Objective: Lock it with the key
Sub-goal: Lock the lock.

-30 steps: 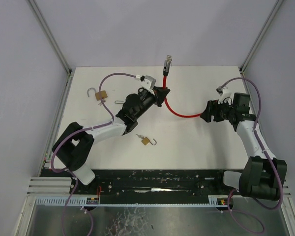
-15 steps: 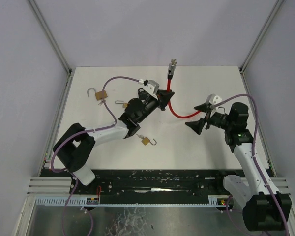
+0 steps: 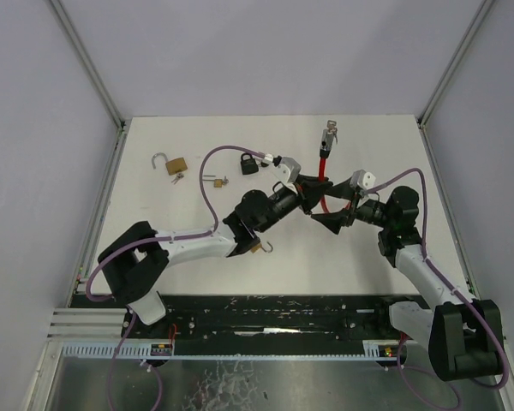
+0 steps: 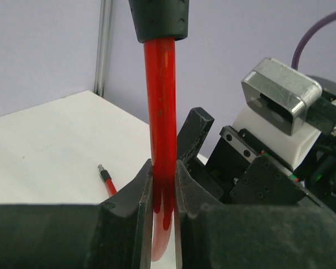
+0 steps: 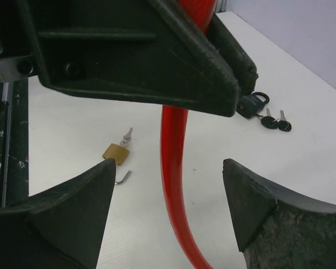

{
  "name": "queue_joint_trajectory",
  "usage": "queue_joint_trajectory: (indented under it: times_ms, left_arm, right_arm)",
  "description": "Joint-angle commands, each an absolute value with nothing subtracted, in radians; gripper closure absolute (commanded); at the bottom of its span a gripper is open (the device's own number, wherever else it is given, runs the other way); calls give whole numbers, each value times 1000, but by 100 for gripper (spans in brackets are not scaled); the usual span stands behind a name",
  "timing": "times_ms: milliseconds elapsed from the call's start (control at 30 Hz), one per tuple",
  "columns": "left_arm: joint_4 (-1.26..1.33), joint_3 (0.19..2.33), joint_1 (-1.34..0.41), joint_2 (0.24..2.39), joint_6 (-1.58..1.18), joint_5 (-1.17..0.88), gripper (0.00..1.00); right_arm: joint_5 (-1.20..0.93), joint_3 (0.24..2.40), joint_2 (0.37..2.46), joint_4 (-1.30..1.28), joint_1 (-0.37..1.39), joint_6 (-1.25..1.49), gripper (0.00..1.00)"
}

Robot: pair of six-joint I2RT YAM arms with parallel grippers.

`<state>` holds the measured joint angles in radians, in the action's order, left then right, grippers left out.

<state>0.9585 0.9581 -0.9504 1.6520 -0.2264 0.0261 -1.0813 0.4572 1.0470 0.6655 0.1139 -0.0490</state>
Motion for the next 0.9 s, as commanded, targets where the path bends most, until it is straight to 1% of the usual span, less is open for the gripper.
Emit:
queue_joint_trajectory:
  times_ms: [0,100,200,267,333,367,400,433,467,567,633,733,800,867]
  left_arm:
    - [1070,1027,-983,1656,-288,105,100]
    - [1069,1029,-998,1660,-297,108,100]
    - [1072,1028,-1002,1662,-314,107,100]
    - [1073,1028,-1001,1667,-329,104,100]
    - [1068,1024,-1001,1665,-338,96,97]
    - [1073,1018,-1000,1663,-337,73,84]
    - [1085,1008,-995,1657,-336,48,68]
    - [1112,992,-984,1652,-343,11,58]
    - [1142,976,-971,1648,-366,-32,53]
    - [1267,942,-895,1655,-475,-241,45]
    - [1376,934,-842,1676,-569,-389,38]
    - [1524,944,-788,1719,-709,-516,27]
    - [1550,975,-765,1748,-776,-568,26]
    - [1549,1014,-755,1776,-820,-624,27]
  right_arm:
    - [-1041,476,1029,793,124,14,23]
    - [-1042,479,1022,783,124,16,41]
    - [-1055,486,1010,771,124,17,71]
    - [-1062,501,999,734,123,5,87]
    - [-1068,516,988,683,123,-13,97]
    - [-1075,518,980,668,123,-16,100]
    - [-1086,518,975,662,121,-16,100]
    - [-1101,515,970,665,119,-11,100]
    - [-1116,512,965,675,117,1,100]
    - [-1150,503,953,723,109,54,100]
    - [-1173,498,944,755,102,84,100]
    - [-1213,493,931,777,98,101,100]
    - [-1238,491,923,777,98,103,100]
    - [-1254,491,922,771,97,101,100]
